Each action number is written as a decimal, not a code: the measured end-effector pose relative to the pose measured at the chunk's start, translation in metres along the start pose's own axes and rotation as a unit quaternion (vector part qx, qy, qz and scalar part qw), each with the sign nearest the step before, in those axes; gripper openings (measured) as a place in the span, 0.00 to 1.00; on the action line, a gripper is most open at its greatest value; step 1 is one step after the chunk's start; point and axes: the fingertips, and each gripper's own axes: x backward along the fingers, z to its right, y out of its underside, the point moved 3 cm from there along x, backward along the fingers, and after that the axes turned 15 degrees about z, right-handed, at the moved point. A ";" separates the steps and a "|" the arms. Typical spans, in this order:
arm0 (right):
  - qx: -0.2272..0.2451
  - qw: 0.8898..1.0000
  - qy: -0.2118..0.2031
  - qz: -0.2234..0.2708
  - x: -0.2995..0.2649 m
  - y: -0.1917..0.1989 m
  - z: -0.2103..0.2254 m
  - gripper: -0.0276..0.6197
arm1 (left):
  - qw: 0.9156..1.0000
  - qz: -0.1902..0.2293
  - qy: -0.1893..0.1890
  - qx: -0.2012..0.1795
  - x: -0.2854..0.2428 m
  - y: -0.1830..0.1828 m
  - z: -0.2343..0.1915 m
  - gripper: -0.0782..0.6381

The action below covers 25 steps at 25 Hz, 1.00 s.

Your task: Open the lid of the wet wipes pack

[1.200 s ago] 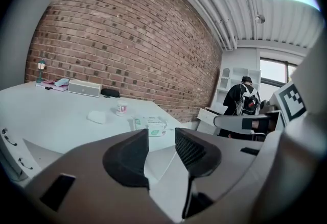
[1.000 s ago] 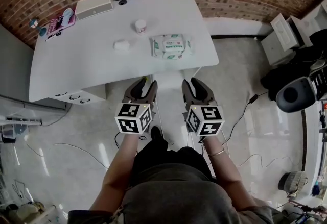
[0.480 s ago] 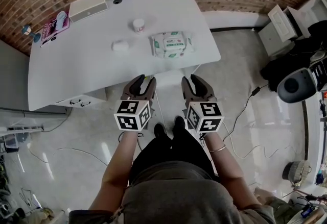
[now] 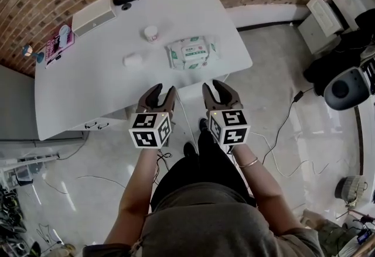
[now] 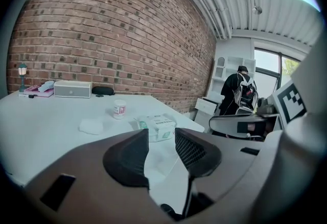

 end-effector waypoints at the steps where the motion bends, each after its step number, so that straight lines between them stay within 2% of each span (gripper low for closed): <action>1: -0.001 1.000 0.000 -0.001 -0.004 0.001 0.002 0.23 | 1.000 -0.003 0.000 -0.004 -0.004 -0.001 -0.001 0.32; 14: -0.012 1.000 -0.002 -0.017 -0.061 0.012 0.036 0.23 | 0.997 -0.040 0.018 -0.057 -0.076 -0.014 -0.007 0.32; 25: -0.015 0.999 -0.014 -0.039 -0.092 0.034 0.044 0.24 | 0.988 -0.088 0.063 -0.111 -0.124 -0.009 -0.001 0.32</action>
